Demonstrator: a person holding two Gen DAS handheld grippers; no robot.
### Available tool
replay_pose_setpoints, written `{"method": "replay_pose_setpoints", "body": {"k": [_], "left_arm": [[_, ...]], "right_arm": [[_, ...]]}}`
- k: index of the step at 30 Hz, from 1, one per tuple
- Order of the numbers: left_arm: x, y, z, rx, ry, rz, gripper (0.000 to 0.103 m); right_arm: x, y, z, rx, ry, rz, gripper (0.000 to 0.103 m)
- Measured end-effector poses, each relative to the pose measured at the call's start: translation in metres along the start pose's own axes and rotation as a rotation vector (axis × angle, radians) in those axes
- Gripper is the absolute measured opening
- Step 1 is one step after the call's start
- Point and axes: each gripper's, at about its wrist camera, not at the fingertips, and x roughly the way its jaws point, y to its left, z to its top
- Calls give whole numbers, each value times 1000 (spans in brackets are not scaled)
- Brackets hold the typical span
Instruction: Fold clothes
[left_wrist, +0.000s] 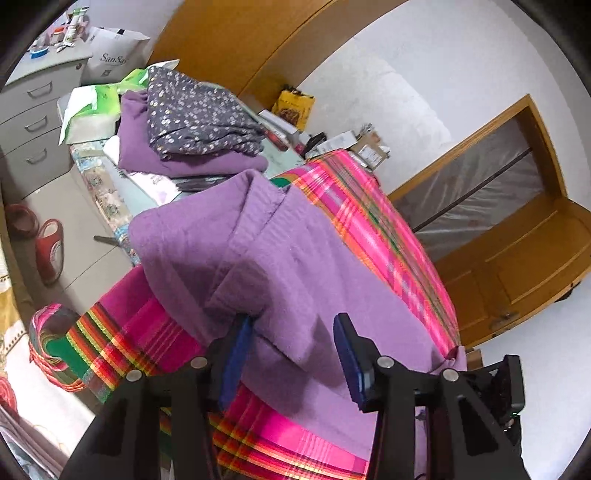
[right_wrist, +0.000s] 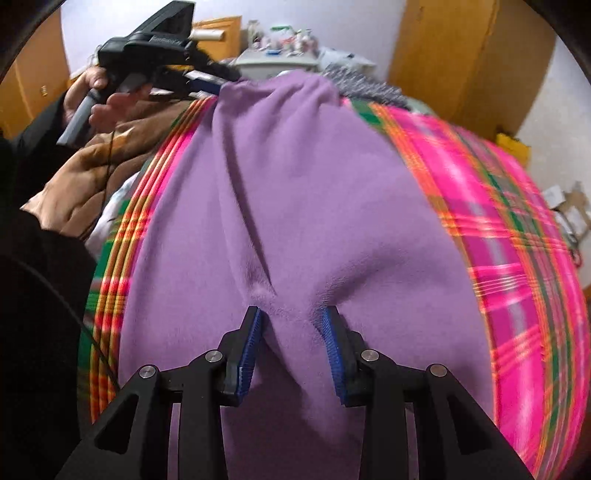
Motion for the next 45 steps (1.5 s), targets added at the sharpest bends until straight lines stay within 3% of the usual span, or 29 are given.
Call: {"method": "replay_pose_setpoints", "body": {"k": [5,13,15,17,18,21,25,30,36,42,45], "left_arm": [[2,6,1,-32,23,-2,47],[8,8,3,-45,21,12,47],[9,9,3,-49,22,18,46],[10,10,3,-54,23,24,40],[11,10,4,-56,23,27,31],[13,11,4,-61,25,31,13],[13,8,7,-58,4,35,6],[-3,-12,24,19,-70,8,5],[-15,-61,76,182,-148,-40,5],[10,-106,126,302,-120,-62,5],[11,-107,130,310,-117,-84,5]], "right_arm": [[-10,16,-5,-78,57,82,36],[-12,3,-4,-47,48,24,35],[-8,-1,-5,-34,57,38,23],[-7,-4,-5,-25,60,44,18],[-8,-4,-6,-24,56,43,10],[-11,1,-8,-20,37,28,6],[-18,10,-11,2,8,-6,5],[-40,15,-9,31,-69,-49,4],[-72,26,6,36,-180,-103,4],[-88,19,23,84,-239,-154,4],[-87,18,26,101,-239,-143,4]]}}
